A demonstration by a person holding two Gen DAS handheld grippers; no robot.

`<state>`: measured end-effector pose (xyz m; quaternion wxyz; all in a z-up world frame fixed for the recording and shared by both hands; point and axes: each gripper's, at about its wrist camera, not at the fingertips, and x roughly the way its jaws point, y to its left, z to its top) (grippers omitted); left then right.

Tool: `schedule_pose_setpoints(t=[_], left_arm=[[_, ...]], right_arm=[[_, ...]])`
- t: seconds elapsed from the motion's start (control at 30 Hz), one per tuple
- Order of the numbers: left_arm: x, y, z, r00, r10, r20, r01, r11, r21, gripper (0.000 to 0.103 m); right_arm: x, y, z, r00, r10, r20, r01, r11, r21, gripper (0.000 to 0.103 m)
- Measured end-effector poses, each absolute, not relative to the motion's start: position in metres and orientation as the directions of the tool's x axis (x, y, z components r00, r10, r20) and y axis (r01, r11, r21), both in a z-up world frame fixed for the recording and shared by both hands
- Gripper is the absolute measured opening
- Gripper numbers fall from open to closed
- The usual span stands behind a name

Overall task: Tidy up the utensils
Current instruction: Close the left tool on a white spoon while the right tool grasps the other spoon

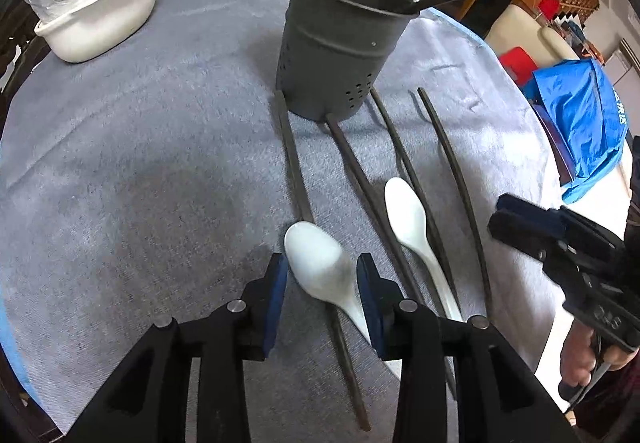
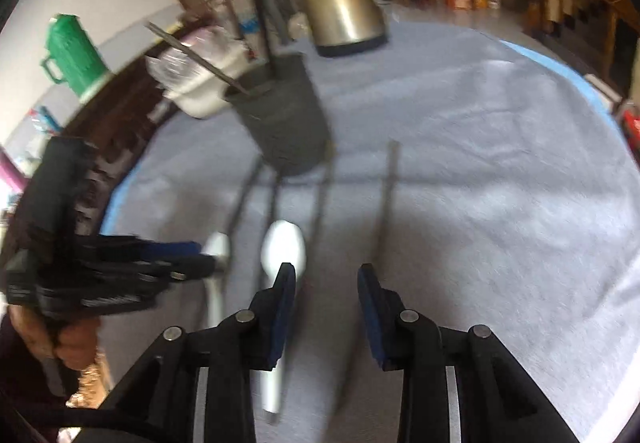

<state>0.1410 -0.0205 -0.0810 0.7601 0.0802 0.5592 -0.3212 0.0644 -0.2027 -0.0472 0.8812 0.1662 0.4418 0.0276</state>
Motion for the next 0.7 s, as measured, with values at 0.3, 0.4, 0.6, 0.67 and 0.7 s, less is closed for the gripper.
schedule_pose_setpoints(t=[0.3, 0.4, 0.6, 0.67, 0.7], left_arm=[[0.144, -0.026, -0.08, 0.231, -0.38, -0.896, 0.587, 0.788, -0.183, 0.022], [0.143, -0.027, -0.076, 0.233, -0.394, -0.889, 0.598, 0.779, -0.189, 0.017], [0.139, -0.031, -0.072, 0.244, -0.395, -0.886, 0.615, 0.769, -0.173, 0.015], [0.139, -0.026, -0.07, 0.251, -0.391, -0.885, 0.606, 0.777, -0.172, 0.015], [0.139, -0.023, -0.069, 0.255, -0.388, -0.886, 0.602, 0.781, -0.169, 0.015]], right_arm=[[0.075, -0.186, -0.066, 0.526, 0.429, -0.734, -0.02, 0.869, 0.494, 0.035], [0.076, -0.182, -0.073, 0.511, 0.406, -0.758, -0.012, 0.885, 0.466, 0.03], [0.08, -0.187, -0.083, 0.484, 0.38, -0.788, 0.021, 0.896, 0.444, 0.008], [0.08, -0.186, -0.083, 0.48, 0.349, -0.805, 0.017, 0.914, 0.406, 0.006], [0.079, -0.188, -0.081, 0.48, 0.326, -0.814, 0.025, 0.923, 0.385, 0.006]])
